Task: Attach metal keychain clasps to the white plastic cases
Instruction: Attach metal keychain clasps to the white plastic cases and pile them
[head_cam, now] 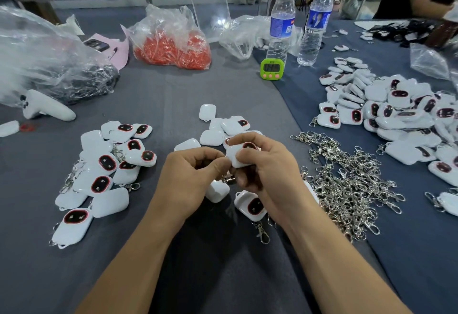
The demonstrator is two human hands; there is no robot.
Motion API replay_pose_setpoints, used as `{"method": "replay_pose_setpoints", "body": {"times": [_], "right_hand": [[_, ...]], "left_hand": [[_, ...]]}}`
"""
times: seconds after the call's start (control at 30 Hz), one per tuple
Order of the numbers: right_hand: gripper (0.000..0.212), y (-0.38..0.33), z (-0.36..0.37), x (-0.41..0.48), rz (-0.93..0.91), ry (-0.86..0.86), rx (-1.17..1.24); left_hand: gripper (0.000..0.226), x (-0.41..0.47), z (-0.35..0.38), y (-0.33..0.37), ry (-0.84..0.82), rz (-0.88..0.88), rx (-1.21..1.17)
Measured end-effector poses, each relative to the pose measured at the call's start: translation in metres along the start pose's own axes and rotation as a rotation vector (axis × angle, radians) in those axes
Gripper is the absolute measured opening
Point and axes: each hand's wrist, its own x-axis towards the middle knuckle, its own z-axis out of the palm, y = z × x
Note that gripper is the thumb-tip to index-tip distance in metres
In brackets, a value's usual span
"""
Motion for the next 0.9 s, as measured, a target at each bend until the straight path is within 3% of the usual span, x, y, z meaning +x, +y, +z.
{"method": "replay_pose_setpoints", "body": {"times": [0.17,0.27,0.4,0.5,0.63,0.77,0.9], "right_hand": [[0.023,0.006,0.005,-0.002,-0.114,0.066,-0.086],[0.019,0.01,0.006,-0.002,-0.168,0.114,-0.213],[0.016,0.012,0.009,-0.001,-0.167,0.134,-0.239],[0.014,0.01,0.007,0.0,-0.13,0.119,-0.203],[0.012,0.006,0.003,0.002,-0.078,0.098,-0.09],[0.016,0.003,0.001,0.003,-0.017,0.093,-0.004],[0.016,0.004,0.0,0.004,-0.02,0.09,0.002]], "left_hand": [[0.023,-0.001,-0.009,0.001,0.025,0.179,0.175],[0.004,-0.004,-0.01,-0.001,0.046,0.372,0.467],[0.009,-0.007,-0.006,-0.002,0.112,0.519,0.787],[0.013,-0.01,-0.003,0.001,0.133,0.352,0.585],[0.039,-0.007,0.001,0.005,0.084,0.098,0.197],[0.018,-0.002,0.003,0.001,-0.049,-0.026,0.043],[0.018,-0.001,0.003,0.0,-0.049,-0.047,0.022]]}}
